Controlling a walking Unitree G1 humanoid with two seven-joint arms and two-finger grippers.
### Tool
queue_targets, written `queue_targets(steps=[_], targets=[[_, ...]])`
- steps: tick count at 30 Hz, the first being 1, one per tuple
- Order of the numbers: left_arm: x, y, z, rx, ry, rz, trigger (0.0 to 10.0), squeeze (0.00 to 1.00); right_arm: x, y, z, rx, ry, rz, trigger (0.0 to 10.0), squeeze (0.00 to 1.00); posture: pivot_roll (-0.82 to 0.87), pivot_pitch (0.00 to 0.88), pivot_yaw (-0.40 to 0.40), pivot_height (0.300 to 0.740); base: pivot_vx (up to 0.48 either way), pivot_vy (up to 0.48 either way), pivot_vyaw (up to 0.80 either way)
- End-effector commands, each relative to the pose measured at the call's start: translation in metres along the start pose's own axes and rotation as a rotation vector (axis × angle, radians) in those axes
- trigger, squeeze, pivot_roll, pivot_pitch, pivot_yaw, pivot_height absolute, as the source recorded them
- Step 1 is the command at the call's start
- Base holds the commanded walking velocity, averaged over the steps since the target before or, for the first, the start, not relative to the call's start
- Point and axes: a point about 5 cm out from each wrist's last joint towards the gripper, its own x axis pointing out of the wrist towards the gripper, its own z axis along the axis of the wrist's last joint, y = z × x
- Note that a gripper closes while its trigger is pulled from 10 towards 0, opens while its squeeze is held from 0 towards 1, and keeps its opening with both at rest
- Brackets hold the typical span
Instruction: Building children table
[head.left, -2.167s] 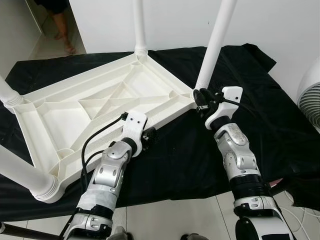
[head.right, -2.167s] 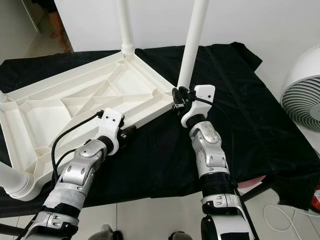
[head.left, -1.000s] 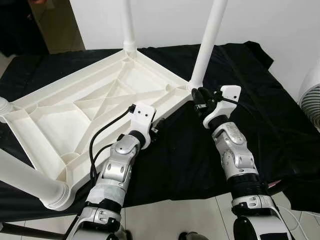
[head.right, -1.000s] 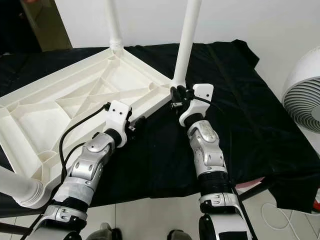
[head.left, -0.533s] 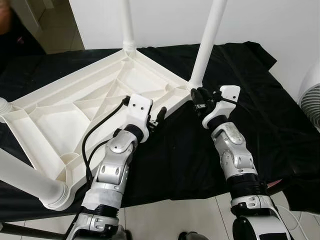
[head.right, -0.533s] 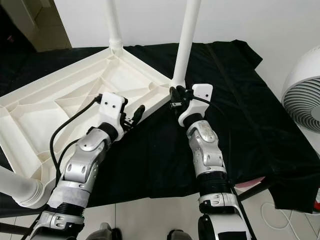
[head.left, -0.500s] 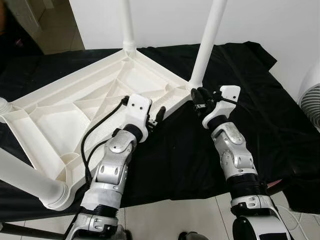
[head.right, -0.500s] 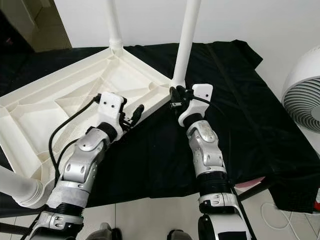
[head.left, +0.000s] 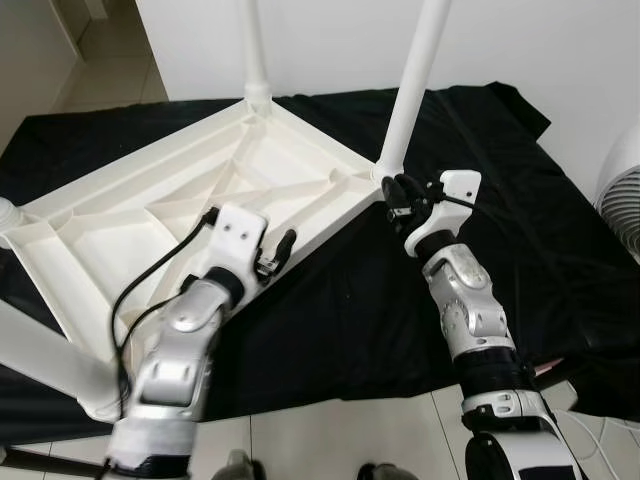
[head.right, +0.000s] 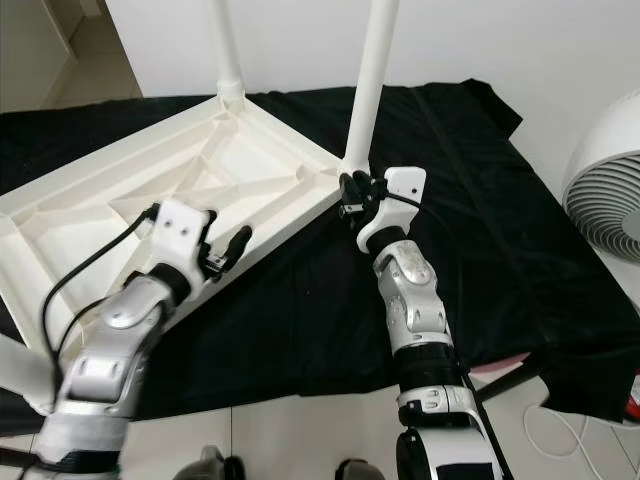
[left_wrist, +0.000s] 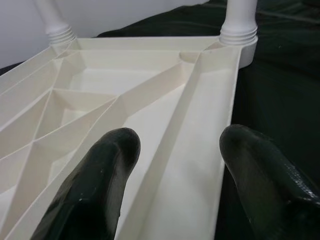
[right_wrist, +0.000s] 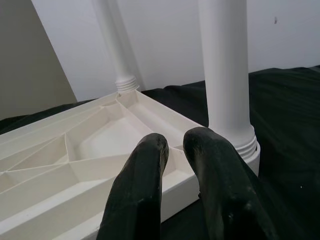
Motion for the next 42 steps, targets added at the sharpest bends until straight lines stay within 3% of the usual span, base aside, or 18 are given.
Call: queue_targets(steps=[1, 9, 12, 18, 24, 26, 35, 36, 39, 40, 42], targets=[[-0.007, 0.000, 0.003, 0.003, 0.002, -0.022, 10.0, 0.00, -0.002, 0.001, 0.001, -0.004, -0.007, 0.000, 10.0, 0.00, 0.01, 0.096, 0.060, 0.740, 0.000, 0.000, 0.00], [-0.040, 0.002, -0.006, 0.044, 0.091, -0.143, 10.0, 0.00, -0.002, 0.002, -0.001, 0.000, 0.001, 0.003, 10.0, 0.00, 0.02, 0.105, 0.059, 0.740, 0.000, 0.000, 0.00], [-0.040, 0.002, -0.006, 0.044, 0.091, -0.143, 10.0, 0.00, -0.002, 0.002, -0.001, 0.000, 0.001, 0.003, 10.0, 0.00, 0.02, 0.105, 0.059, 0.740, 0.000, 0.000, 0.00], [-0.060, -0.001, -0.021, 0.065, 0.207, -0.226, 10.0, 0.00, -0.002, 0.002, -0.001, 0.000, 0.002, 0.007, 10.0, 0.00, 0.03, 0.108, 0.057, 0.740, 0.000, 0.000, 0.00], [-0.062, 0.001, -0.025, 0.086, 0.246, -0.218, 10.0, 0.00, -0.002, 0.002, -0.001, 0.000, 0.003, 0.006, 10.0, 0.00, 0.03, 0.109, 0.060, 0.740, 0.000, 0.000, 0.00], [-0.063, 0.006, -0.033, 0.113, 0.310, -0.171, 10.0, 0.00, -0.003, 0.001, -0.001, 0.000, 0.004, 0.002, 10.0, 0.00, 0.02, 0.111, 0.061, 0.740, 0.000, 0.000, 0.00], [-0.059, 0.021, -0.042, 0.128, 0.375, -0.040, 10.0, 0.00, -0.004, 0.000, -0.001, 0.002, 0.005, -0.003, 10.0, 0.00, 0.02, 0.110, 0.058, 0.740, 0.000, 0.000, 0.00], [-0.058, 0.023, -0.043, 0.131, 0.384, -0.015, 9.1, 0.00, -0.003, 0.000, -0.001, 0.001, 0.004, -0.002, 10.0, 0.00, 0.02, 0.110, 0.058, 0.740, 0.000, 0.000, 0.00], [-0.058, 0.025, -0.043, 0.132, 0.391, 0.001, 9.1, 0.00, -0.003, 0.000, -0.001, 0.001, 0.004, -0.001, 10.0, 0.00, 0.02, 0.110, 0.058, 0.740, 0.000, 0.000, 0.00], [-0.057, 0.028, -0.044, 0.142, 0.400, 0.024, 0.0, 0.00, -0.003, 0.000, -0.001, 0.000, 0.004, -0.001, 10.0, 0.00, 0.02, 0.109, 0.056, 0.740, 0.000, 0.000, 0.00], [-0.055, 0.031, -0.044, 0.147, 0.402, 0.041, 0.0, 0.00, -0.003, 0.000, -0.001, 0.000, 0.004, 0.000, 10.0, 0.00, 0.02, 0.106, 0.054, 0.740, 0.000, 0.000, 0.00]])
